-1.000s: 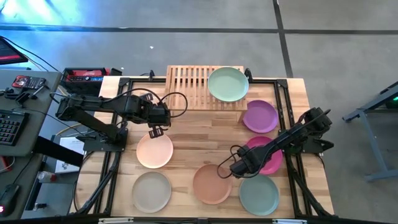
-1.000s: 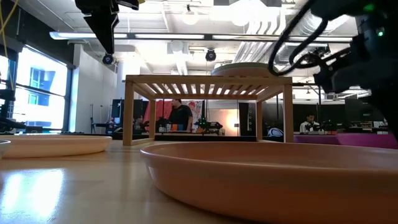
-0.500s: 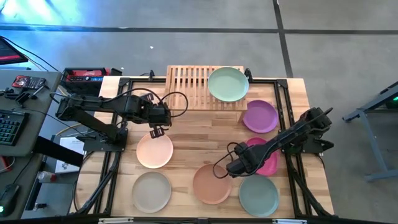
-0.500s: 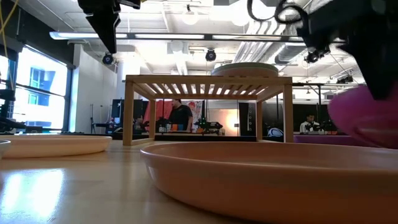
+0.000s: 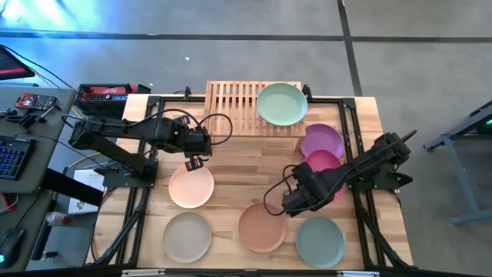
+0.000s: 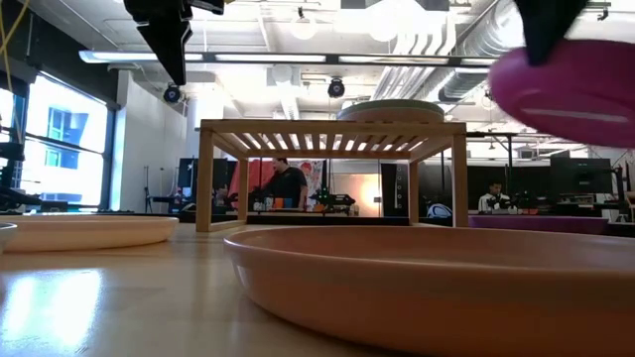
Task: Place and stack plates onto a shelf
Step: Stack the pink plate on the light green plate on the shelf
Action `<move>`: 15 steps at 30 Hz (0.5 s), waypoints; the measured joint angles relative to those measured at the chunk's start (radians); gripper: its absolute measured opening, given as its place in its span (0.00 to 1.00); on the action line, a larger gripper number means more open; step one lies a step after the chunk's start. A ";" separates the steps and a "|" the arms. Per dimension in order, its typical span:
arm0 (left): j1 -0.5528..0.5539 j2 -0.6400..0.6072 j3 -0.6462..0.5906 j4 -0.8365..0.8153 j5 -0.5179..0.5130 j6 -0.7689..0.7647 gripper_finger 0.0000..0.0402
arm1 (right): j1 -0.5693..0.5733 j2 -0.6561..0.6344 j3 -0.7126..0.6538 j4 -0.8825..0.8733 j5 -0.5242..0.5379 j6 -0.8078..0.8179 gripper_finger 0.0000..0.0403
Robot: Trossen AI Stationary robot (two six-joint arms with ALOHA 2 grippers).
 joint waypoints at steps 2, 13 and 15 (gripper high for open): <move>0.000 0.000 0.000 0.000 0.000 0.000 0.24 | -0.021 -0.024 0.017 -0.004 0.058 -0.001 0.00; 0.000 0.000 0.000 0.003 0.000 -0.001 0.24 | -0.204 -0.225 0.014 -0.007 0.322 -0.148 0.00; 0.000 0.000 0.000 0.003 0.000 -0.003 0.24 | -0.249 -0.266 0.014 -0.007 0.356 -0.207 0.00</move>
